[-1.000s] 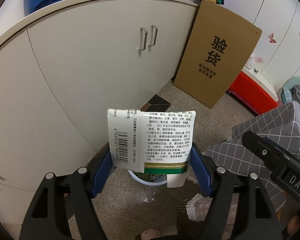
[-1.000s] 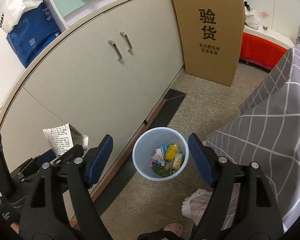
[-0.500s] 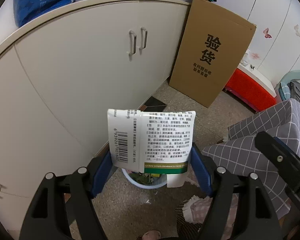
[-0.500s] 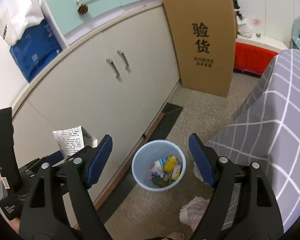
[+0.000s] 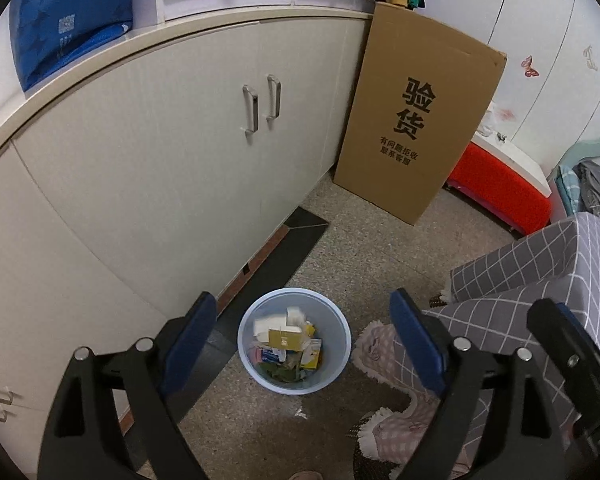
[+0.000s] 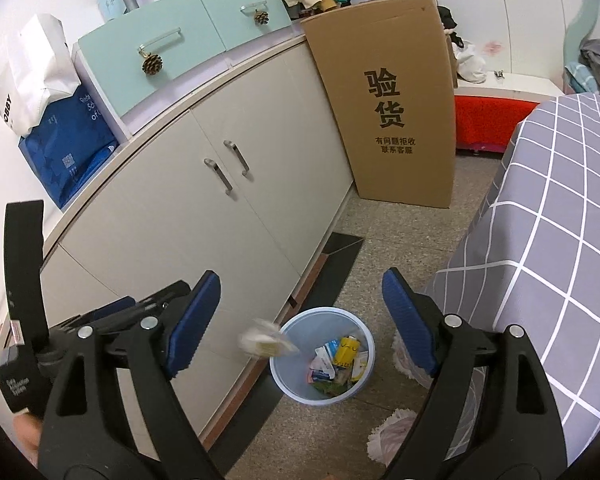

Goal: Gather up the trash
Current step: 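Open the left tool above the bin to drop the white medicine box, then move both open tools back over the white-and-red box on the table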

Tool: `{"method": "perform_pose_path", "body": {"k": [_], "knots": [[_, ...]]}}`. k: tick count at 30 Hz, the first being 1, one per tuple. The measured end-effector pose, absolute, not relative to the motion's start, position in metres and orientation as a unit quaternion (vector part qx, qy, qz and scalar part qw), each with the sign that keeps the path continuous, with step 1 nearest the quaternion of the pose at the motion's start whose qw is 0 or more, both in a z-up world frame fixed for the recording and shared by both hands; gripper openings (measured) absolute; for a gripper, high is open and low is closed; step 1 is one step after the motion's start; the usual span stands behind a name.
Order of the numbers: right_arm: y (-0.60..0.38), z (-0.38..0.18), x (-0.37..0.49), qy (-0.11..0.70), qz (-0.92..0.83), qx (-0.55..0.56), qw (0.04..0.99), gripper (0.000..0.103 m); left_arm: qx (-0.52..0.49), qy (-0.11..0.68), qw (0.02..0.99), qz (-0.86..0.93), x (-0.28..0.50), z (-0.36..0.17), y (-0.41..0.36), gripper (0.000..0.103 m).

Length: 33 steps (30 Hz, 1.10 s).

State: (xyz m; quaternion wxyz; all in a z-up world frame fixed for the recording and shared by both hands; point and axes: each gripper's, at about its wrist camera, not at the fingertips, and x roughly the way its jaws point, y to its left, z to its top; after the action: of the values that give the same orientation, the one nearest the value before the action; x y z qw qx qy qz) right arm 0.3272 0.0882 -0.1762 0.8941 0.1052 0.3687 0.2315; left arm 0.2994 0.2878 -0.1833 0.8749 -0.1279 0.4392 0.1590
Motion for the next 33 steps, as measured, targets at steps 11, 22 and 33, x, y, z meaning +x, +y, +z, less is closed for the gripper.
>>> {"method": "perform_pose_path", "body": {"k": [11, 22, 33], "knots": [[0.072, -0.156, 0.31, 0.358, 0.229, 0.117, 0.898, 0.083, -0.12, 0.426, 0.884, 0.151, 0.274, -0.155, 0.269, 0.086], [-0.006, -0.118, 0.283, 0.32, 0.198, 0.138, 0.916, 0.085, -0.103, 0.393, 0.907, 0.112, 0.258, -0.107, 0.202, 0.086], [-0.145, -0.098, 0.266, 0.283, 0.122, 0.174, 0.935, 0.086, -0.014, 0.38, 0.924, 0.033, 0.275, -0.08, 0.054, 0.087]]}}
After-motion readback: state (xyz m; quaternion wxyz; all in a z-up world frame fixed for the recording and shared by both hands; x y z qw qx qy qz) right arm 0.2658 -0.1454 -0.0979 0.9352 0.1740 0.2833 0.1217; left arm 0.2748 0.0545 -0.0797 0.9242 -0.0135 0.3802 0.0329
